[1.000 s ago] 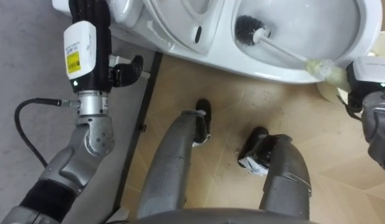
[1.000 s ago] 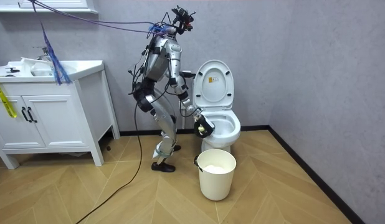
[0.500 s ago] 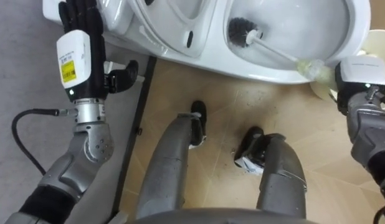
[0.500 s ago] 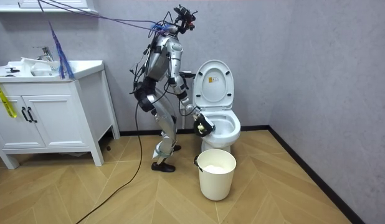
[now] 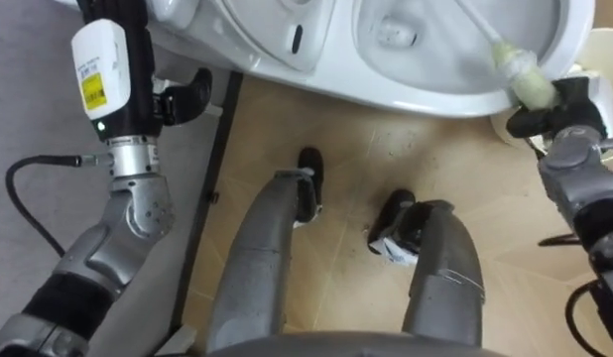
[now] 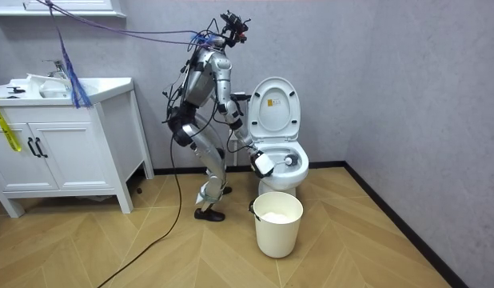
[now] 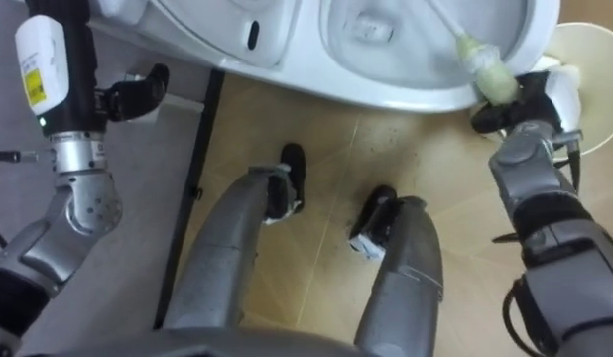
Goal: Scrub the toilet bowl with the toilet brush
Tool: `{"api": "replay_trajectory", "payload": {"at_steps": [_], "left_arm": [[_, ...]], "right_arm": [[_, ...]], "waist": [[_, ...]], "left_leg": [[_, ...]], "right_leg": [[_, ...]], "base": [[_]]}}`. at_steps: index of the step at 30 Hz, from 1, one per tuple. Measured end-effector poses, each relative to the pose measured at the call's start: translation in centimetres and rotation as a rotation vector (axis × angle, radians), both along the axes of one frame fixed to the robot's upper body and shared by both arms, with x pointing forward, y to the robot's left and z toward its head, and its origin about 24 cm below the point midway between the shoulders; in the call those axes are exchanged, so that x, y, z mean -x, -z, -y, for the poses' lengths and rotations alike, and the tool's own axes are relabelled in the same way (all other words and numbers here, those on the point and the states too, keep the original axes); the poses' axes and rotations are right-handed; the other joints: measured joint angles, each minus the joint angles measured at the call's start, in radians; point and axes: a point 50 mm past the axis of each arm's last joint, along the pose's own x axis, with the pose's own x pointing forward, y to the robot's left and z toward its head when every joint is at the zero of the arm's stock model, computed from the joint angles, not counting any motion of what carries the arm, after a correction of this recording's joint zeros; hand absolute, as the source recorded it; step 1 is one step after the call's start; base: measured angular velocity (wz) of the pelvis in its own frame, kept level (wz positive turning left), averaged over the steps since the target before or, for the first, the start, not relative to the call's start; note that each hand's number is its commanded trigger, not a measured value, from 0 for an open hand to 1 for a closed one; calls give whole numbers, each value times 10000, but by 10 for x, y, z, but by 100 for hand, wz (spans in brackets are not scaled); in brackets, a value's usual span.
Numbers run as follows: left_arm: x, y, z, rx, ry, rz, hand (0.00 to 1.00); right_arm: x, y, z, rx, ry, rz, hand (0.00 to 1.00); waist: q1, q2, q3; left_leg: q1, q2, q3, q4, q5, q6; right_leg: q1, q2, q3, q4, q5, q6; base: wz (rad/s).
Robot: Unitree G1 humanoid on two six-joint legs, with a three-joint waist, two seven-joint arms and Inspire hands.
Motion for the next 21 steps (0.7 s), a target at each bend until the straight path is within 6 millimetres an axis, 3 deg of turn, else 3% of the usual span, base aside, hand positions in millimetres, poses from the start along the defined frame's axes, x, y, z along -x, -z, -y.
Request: {"api": "replay_trajectory", "payload": {"at_steps": [8,10,16,21], "left_arm": [[-12,-5,1,-110,73,121,0],[-17,-6,0,-230,63,66,0],[-24,-6,-1,-428,4,-125,0],[-21,2,-3,-850,-10,-700,0]], "right_arm": [[2,13,-15,-3453,1431,457,100],[3,15,-17,-4031,1554,484,100],[6,19,-17,-4621,1695,488,100],[11,23,-12,-4086,1666,179,100]], "waist": [[-215,11,-5],[-215,21,-6],[-204,64,-13],[-130,126,-21]], "left_leg": [[-25,-37,176,-36,143,327],[-7,-145,173,-31,103,381],[154,-264,208,-111,126,523],[649,-367,314,-531,182,627]], "right_leg": [[7,-213,4,-12,202,303],[34,-212,63,-12,271,420],[123,-344,178,-92,418,614],[541,-339,188,-465,532,753]], "base": [[0],[0],[-1],[-1]]}}
